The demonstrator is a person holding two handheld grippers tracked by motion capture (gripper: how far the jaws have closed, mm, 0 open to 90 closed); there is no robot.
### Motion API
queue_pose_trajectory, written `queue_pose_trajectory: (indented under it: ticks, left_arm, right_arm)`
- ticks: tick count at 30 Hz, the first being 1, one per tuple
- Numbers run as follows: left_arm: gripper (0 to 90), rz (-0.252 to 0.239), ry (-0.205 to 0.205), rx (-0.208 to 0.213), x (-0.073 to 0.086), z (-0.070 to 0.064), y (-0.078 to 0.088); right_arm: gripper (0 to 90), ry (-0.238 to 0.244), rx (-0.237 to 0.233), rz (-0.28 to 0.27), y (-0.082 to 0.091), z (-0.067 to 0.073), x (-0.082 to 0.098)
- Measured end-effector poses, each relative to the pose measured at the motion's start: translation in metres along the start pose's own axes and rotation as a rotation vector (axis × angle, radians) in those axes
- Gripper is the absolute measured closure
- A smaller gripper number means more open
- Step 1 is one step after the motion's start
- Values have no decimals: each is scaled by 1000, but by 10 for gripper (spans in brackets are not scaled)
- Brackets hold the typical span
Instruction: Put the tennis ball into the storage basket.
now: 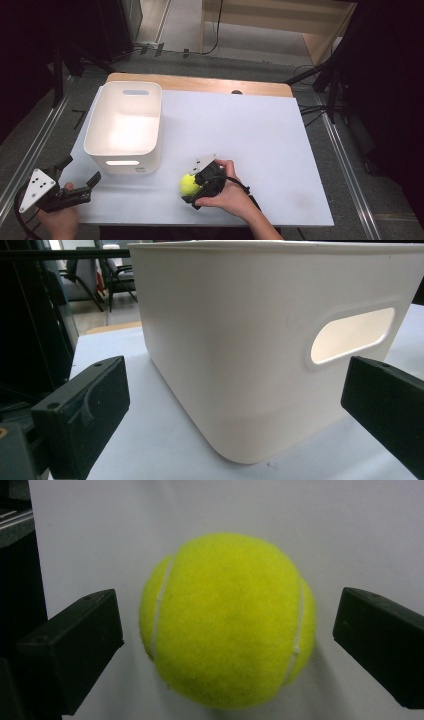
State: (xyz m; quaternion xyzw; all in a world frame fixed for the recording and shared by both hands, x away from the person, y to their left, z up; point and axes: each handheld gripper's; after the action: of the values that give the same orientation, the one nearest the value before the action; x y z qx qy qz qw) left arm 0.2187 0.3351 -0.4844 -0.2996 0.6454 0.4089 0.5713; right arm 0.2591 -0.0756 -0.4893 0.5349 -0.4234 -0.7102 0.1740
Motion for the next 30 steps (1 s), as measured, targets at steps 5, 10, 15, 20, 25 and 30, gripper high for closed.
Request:
queue_pose_trajectory:
  ticks: [5,10,15,20,25,30]
  left_arm:
    - [0,1,0,-1,0,0,0]
    - [0,2,-3,-2,0,0,0]
    - [0,3,-1,-3,0,0,0]
    - [0,0,-1,-1,0,0,0]
    - [0,0,-2,-2,0,0,0]
    - [0,-1,-1,-1,0,0,0]
  right_arm:
    - [49,-7,2,-14,-1,-1,0]
    - [53,-5,1,-13,-2,0,-2]
    - [120,-6,22,4,-3,1,-1]
    - [127,0,16,-2,-4,0,-1]
    - [188,-11,11,13,-6,1,-1]
    - [222,0,2,-3,-5,0,-1]
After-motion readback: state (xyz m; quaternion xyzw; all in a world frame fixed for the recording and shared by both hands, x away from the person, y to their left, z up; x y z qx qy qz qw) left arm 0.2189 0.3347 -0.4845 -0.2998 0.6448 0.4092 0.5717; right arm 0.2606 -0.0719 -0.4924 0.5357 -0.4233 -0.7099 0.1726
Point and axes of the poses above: each handheld gripper's, and its own axes: y roughly backward along the jaws, x roughly out of its underside, z roughly to its left, and after that the axes turned 3 degrees about y, right-handed
